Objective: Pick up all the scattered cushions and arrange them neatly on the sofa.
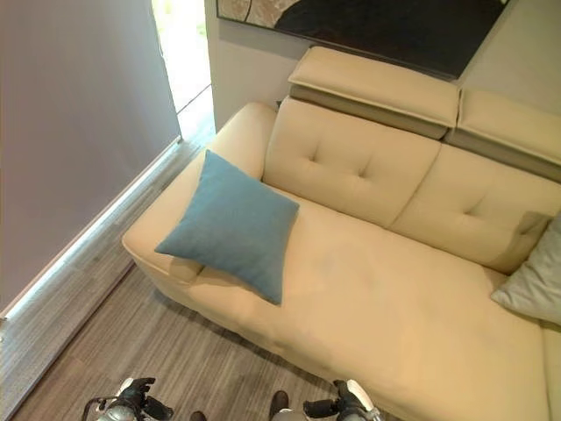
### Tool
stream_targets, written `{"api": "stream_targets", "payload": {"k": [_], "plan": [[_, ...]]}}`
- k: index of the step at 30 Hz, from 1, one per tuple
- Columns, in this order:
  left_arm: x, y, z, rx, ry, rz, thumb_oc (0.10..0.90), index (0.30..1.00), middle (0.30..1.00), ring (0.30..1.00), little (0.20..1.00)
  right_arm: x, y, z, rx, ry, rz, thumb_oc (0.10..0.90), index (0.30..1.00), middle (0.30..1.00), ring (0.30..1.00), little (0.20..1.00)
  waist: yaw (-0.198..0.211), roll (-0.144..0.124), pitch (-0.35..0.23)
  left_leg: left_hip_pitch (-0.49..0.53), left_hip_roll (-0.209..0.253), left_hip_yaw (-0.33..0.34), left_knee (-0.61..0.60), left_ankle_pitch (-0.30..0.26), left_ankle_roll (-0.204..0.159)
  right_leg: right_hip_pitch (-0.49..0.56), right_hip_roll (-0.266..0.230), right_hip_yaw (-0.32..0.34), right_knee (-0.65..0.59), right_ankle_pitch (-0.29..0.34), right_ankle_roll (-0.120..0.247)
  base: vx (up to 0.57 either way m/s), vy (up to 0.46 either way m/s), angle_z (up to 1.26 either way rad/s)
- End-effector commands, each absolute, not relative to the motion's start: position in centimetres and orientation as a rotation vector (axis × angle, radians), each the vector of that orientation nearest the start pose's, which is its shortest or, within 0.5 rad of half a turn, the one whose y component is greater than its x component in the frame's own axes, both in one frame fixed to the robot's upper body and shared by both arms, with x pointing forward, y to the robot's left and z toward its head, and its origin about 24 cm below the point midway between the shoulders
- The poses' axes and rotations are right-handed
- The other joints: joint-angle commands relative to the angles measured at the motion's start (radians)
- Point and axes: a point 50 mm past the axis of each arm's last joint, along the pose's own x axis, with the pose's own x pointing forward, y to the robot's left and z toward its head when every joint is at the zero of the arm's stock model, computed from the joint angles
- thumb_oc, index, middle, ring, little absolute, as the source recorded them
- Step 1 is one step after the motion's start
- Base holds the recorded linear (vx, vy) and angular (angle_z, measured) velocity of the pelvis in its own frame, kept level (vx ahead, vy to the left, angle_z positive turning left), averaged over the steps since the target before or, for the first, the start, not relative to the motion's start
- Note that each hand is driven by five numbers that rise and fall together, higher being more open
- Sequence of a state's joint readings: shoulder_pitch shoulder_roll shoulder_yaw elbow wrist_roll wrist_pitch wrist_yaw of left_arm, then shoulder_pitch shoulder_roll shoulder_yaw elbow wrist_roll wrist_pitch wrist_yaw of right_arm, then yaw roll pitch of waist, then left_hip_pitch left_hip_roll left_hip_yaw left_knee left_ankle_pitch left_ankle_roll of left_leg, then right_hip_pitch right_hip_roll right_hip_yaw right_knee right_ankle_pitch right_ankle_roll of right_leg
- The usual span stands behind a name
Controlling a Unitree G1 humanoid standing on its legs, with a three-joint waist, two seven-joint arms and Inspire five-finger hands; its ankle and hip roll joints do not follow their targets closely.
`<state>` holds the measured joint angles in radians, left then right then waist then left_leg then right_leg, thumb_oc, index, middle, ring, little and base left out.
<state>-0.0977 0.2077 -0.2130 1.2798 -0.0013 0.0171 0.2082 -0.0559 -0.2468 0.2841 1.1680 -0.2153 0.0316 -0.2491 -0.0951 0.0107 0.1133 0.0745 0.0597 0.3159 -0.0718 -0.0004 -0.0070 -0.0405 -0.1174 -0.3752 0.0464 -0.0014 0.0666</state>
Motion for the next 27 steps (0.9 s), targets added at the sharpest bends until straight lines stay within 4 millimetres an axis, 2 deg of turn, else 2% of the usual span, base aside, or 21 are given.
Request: {"api": "stream_targets", "payload": {"k": [1,2,4,5,6,7,8,9,10,11,12,13,14,15,16,17,20,21,24,26,27], "plan": [[12.1,24.0,-15.3,0.396,1.154,0.27,0.8,0.9,0.9,0.9,0.9,13.3,-23.2,-14.7,-0.737,1.034,-0.031,0.8,0.9,0.9,0.9,0.9,-0.02,-0.038,-0.018,0.064,-0.041,-0.041,0.133,-0.195,-0.013,-0.021,0.027,0.021,0.096,-0.117,0.006,0.21,-0.141,0.01],[12.1,24.0,-15.3,0.395,1.154,0.271,0.8,0.9,0.9,0.9,0.9,13.3,-23.2,-14.7,-0.738,1.035,-0.031,0.8,0.9,0.9,0.9,0.9,-0.02,-0.038,-0.018,0.065,-0.04,-0.041,0.133,-0.195,-0.013,-0.021,0.028,0.021,0.096,-0.118,0.005,0.19,-0.137,-0.01],[12.3,24.3,-15.1,0.345,1.134,0.325,0.8,0.9,0.9,0.9,0.9,13.0,-23.3,-14.7,-0.732,1.034,-0.036,0.8,0.9,0.9,0.9,0.9,-0.023,-0.036,-0.019,0.053,-0.017,-0.036,0.199,-0.159,-0.044,0.004,0.053,0.038,0.08,-0.132,-0.01,0.12,-0.146,-0.03],[12.5,24.4,-15.0,0.309,1.119,0.359,0.8,0.9,0.9,0.9,0.9,12.9,-23.3,-14.7,-0.727,1.034,-0.042,0.8,0.9,0.9,0.9,0.9,-0.021,-0.043,-0.013,0.016,0.01,-0.034,0.303,-0.126,-0.063,0.022,0.067,0.053,0.066,-0.139,-0.026,0.12,-0.266,-0.15],[13.1,24.7,-14.7,0.277,1.093,0.395,0.8,0.9,0.9,0.9,0.9,13.1,-23.3,-14.7,-0.732,1.028,-0.043,0.8,0.9,0.9,0.9,0.9,-0.013,-0.056,-0.001,-0.048,0.043,-0.044,0.456,-0.076,-0.088,0.034,0.082,0.068,0.057,-0.146,-0.048,0.07,-0.286,-0.29],[13.9,24.8,-14.3,0.257,1.055,0.418,0.8,0.9,0.9,0.9,0.9,13.4,-23.4,-14.5,-0.738,1.012,-0.049,0.8,0.9,0.9,0.9,0.9,0.004,-0.073,0.024,-0.116,0.064,-0.059,0.593,-0.029,-0.095,0.049,0.088,0.081,0.055,-0.149,-0.067,0.08,-0.332,-0.55],[15.2,24.7,-13.7,0.23,0.997,0.441,0.8,0.9,0.9,0.9,0.9,14.4,-23.7,-14.0,-0.754,0.981,-0.057,0.8,0.9,0.9,0.9,0.9,0.033,-0.093,0.06,-0.231,0.068,-0.106,0.796,-0.03,-0.078,0.07,0.104,0.11,0.051,-0.157,-0.095,0.05,-0.214,-0.49],[15.2,24.7,-13.7,0.23,0.996,0.441,0.8,0.9,0.9,0.9,0.9,14.4,-23.7,-14.0,-0.754,0.981,-0.057,0.8,0.9,0.9,0.9,0.9,0.033,-0.091,0.06,-0.234,0.072,-0.107,0.802,-0.033,-0.078,0.069,0.106,0.11,0.052,-0.158,-0.095,0.08,-0.093,-0.62],[16.2,24.5,-13.3,0.198,0.945,0.456,0.8,0.9,0.9,0.9,0.9,14.8,-23.9,-13.8,-0.781,0.969,-0.05,0.8,0.9,0.9,0.9,0.9,0.058,-0.105,0.068,-0.327,0.041,-0.142,0.77,-0.056,-0.032,0.079,0.091,0.139,0.048,-0.157,-0.091,0.04,0.035,-0.73],[16.2,24.5,-13.3,0.198,0.945,0.456,0.8,0.9,0.9,0.9,0.9,14.8,-23.9,-13.8,-0.781,0.969,-0.05,0.8,0.9,0.9,0.9,0.9,0.058,-0.106,0.067,-0.326,0.04,-0.142,0.769,-0.055,-0.032,0.079,0.09,0.139,0.049,-0.157,-0.09,0.2,0.134,-0.96],[16.6,24.5,-12.9,0.183,0.907,0.46,0.8,0.9,0.9,0.9,0.9,15.0,-24.3,-13.6,-0.81,0.959,-0.045,0.8,0.9,0.9,0.9,0.9,0.084,-0.109,0.069,-0.367,0.027,-0.203,0.615,-0.08,-0.02,0.105,0.084,0.177,0.037,-0.166,-0.068,0.24,0.161,-0.93],[16.7,24.5,-12.9,0.178,0.903,0.463,0.8,0.9,0.9,0.9,0.9,15.2,-24.5,-13.5,-0.82,0.953,-0.048,0.8,0.9,0.9,0.9,0.9,0.094,-0.106,0.071,-0.368,0.027,-0.242,0.505,-0.068,-0.026,0.113,0.081,0.193,0.033,-0.167,-0.058,0.24,0.16,-0.79],[16.7,24.4,-12.9,0.178,0.903,0.463,0.8,0.9,0.9,0.9,0.9,15.2,-24.5,-13.5,-0.82,0.953,-0.048,0.8,0.9,0.9,0.9,0.9,0.095,-0.107,0.072,-0.364,0.025,-0.241,0.501,-0.066,-0.026,0.115,0.08,0.193,0.033,-0.167,-0.058,0.2,0.135,-0.66],[16.7,24.5,-12.9,0.18,0.902,0.47,0.8,0.9,0.9,0.9,0.9,15.4,-24.8,-13.3,-0.834,0.951,-0.051,0.8,0.9,0.9,0.9,0.9,0.111,-0.094,0.071,-0.374,0.02,-0.328,0.347,0.014,-0.051,0.135,0.09,0.215,0.02,-0.172,-0.047,0.3,0.16,-0.66],[16.8,24.5,-12.8,0.172,0.896,0.479,0.8,0.9,0.9,0.9,0.9,15.2,-25.4,-13.3,-0.863,0.966,-0.061,0.8,0.9,0.9,0.9,0.9,0.129,-0.08,0.076,-0.376,0.026,-0.441,0.193,0.068,-0.072,0.167,0.094,0.258,0.012,-0.188,-0.036,0.36,0.214,-0.61],[16.8,24.4,-12.8,0.157,0.895,0.483,0.8,0.9,0.9,0.9,0.9,15.2,-25.4,-13.3,-0.867,0.967,-0.058,0.8,0.9,0.9,0.9,0.9,0.125,-0.069,0.065,-0.35,0.034,-0.464,0.137,0.076,-0.079,0.165,0.098,0.274,0.008,-0.19,-0.032,0.23,0.136,-0.65],[17.0,24.1,-12.8,0.175,0.882,0.473,0.8,0.9,0.9,0.9,0.9,14.8,-25.6,-13.5,-0.875,0.979,-0.065,0.8,0.9,0.9,0.9,0.9,0.121,-0.056,0.048,-0.312,0.042,-0.461,0.093,0.11,-0.098,0.17,0.088,0.272,0.008,-0.192,-0.026,0.18,0.174,-0.78],[17.6,24.0,-12.3,0.178,0.845,0.48,0.8,0.9,0.9,0.9,0.9,14.7,-25.6,-13.5,-0.87,0.982,-0.07,0.8,0.9,0.9,0.9,0.9,0.12,-0.054,0.042,-0.303,0.036,-0.457,0.087,0.106,-0.096,0.166,0.078,0.279,0.008,-0.19,-0.019,0.25,0.28,-0.29],[18.3,24.6,-10.9,0.118,0.724,0.578,0.8,0.9,0.9,0.9,0.9,14.3,-25.4,-13.7,-0.84,0.991,-0.105,0.8,0.9,0.9,0.9,0.9,0.122,-0.06,0.024,-0.276,0.011,-0.449,0.071,0.088,-0.08,0.156,0.052,0.287,0.011,-0.18,0.002,0.16,0.176,-0.12],[19.2,25.6,-8.4,0.063,0.553,0.672,0.8,0.9,0.9,0.9,0.9,14.1,-24.9,-13.9,-0.813,0.996,-0.123,0.8,0.9,0.9,0.9,0.9,0.129,-0.068,0.016,-0.258,-0.008,-0.429,0.067,0.069,-0.059,0.14,0.029,0.301,0.011,-0.166,0.02,0.13,0.169,0.01],[19.1,25.6,-8.4,0.064,0.554,0.673,0.8,0.9,0.9,0.9,0.9,14.0,-24.9,-13.9,-0.814,0.997,-0.122,0.8,0.9,0.9,0.9,0.9,0.129,-0.069,0.015,-0.257,-0.008,-0.427,0.067,0.069,-0.059,0.14,0.029,0.302,0.011,-0.166,0.02,0.06,0.107,0.04]]}}
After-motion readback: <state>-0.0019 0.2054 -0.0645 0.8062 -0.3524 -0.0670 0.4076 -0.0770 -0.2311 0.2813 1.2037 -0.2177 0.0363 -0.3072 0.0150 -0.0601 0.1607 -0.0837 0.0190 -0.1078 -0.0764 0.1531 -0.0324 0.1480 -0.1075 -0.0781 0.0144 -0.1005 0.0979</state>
